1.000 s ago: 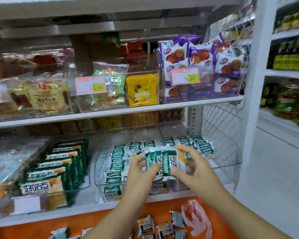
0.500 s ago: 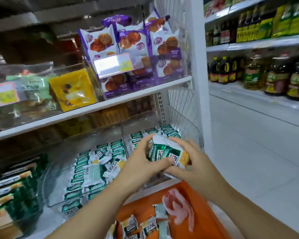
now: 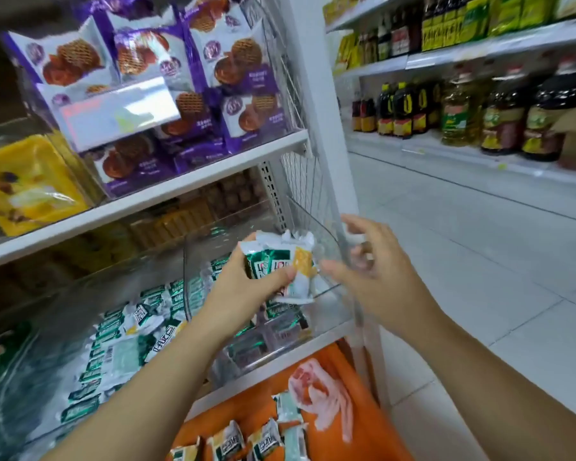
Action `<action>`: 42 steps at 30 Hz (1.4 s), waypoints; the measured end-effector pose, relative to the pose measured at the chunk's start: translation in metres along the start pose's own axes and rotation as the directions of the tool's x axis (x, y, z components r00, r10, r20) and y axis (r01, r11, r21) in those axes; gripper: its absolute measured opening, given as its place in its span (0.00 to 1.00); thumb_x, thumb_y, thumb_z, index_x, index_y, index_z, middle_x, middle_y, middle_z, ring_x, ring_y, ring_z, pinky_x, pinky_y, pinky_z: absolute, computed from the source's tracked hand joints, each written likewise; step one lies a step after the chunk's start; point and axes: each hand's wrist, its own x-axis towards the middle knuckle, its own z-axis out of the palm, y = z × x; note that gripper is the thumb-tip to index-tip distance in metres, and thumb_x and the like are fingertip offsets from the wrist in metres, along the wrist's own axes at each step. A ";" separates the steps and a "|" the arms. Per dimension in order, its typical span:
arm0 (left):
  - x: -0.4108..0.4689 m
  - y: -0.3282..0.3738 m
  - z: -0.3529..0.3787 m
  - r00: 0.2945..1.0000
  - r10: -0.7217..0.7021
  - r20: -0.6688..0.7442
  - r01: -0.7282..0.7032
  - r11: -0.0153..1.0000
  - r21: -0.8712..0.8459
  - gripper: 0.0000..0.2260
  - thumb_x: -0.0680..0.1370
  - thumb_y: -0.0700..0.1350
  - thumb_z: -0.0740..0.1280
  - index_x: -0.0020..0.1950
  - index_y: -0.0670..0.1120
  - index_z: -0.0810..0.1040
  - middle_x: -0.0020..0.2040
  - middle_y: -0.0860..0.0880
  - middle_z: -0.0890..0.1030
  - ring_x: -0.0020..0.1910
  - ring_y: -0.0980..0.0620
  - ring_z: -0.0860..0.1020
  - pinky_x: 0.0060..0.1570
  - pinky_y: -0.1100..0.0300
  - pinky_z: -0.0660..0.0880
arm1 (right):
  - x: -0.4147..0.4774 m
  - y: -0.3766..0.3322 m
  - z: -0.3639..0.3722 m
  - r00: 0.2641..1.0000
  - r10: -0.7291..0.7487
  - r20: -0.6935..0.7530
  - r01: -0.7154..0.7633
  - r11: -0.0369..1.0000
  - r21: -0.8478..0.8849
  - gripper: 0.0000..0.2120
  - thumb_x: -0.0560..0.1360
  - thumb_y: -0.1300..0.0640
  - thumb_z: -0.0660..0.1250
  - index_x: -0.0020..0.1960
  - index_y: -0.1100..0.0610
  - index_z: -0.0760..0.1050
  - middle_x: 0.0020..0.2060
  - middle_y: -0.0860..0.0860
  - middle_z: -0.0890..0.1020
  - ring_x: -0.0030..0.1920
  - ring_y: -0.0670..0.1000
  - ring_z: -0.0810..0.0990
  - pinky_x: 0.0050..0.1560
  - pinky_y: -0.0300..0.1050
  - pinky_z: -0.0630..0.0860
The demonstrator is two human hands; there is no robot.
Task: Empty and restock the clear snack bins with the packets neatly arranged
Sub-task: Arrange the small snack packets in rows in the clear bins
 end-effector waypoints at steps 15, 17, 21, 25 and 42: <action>0.076 -0.052 0.042 0.973 -0.174 0.153 0.133 0.960 0.246 0.19 0.72 0.49 0.74 0.60 0.53 0.71 0.50 0.58 0.80 0.42 0.67 0.78 0.38 0.77 0.70 | 0.021 0.050 -0.023 0.939 0.334 0.081 -0.336 0.942 0.001 0.25 0.75 0.51 0.68 0.70 0.45 0.65 0.60 0.43 0.71 0.51 0.43 0.77 0.44 0.31 0.69; 0.078 -0.052 0.041 0.966 -0.130 0.222 0.038 0.925 0.377 0.25 0.72 0.49 0.74 0.65 0.52 0.69 0.54 0.59 0.78 0.49 0.64 0.77 0.44 0.78 0.68 | 0.024 0.051 -0.022 0.934 0.344 0.097 -0.345 0.939 -0.007 0.25 0.75 0.52 0.68 0.70 0.46 0.65 0.60 0.43 0.71 0.48 0.40 0.77 0.44 0.30 0.69; 0.097 -0.057 0.046 0.930 -0.125 0.345 -0.159 0.710 0.686 0.42 0.72 0.57 0.72 0.79 0.52 0.51 0.66 0.38 0.73 0.60 0.42 0.75 0.59 0.53 0.71 | 0.028 0.053 -0.023 0.924 0.366 0.114 -0.367 0.930 -0.005 0.25 0.76 0.51 0.68 0.69 0.45 0.64 0.60 0.42 0.71 0.47 0.38 0.76 0.43 0.29 0.69; 0.116 -0.068 0.054 0.862 -0.181 0.473 -0.346 0.471 0.811 0.42 0.74 0.63 0.67 0.79 0.53 0.46 0.77 0.46 0.59 0.73 0.45 0.63 0.70 0.51 0.63 | 0.030 0.055 -0.025 0.914 0.380 0.145 -0.377 0.925 -0.045 0.25 0.76 0.51 0.67 0.71 0.44 0.63 0.58 0.40 0.69 0.46 0.36 0.74 0.39 0.27 0.67; 0.112 -0.076 0.056 0.935 -0.144 0.325 -0.235 0.437 0.868 0.36 0.67 0.59 0.74 0.70 0.54 0.62 0.69 0.51 0.61 0.68 0.48 0.62 0.69 0.49 0.59 | 0.030 0.061 -0.028 0.895 0.413 0.170 -0.400 0.911 -0.106 0.23 0.77 0.49 0.66 0.70 0.43 0.63 0.56 0.40 0.69 0.45 0.37 0.75 0.37 0.26 0.66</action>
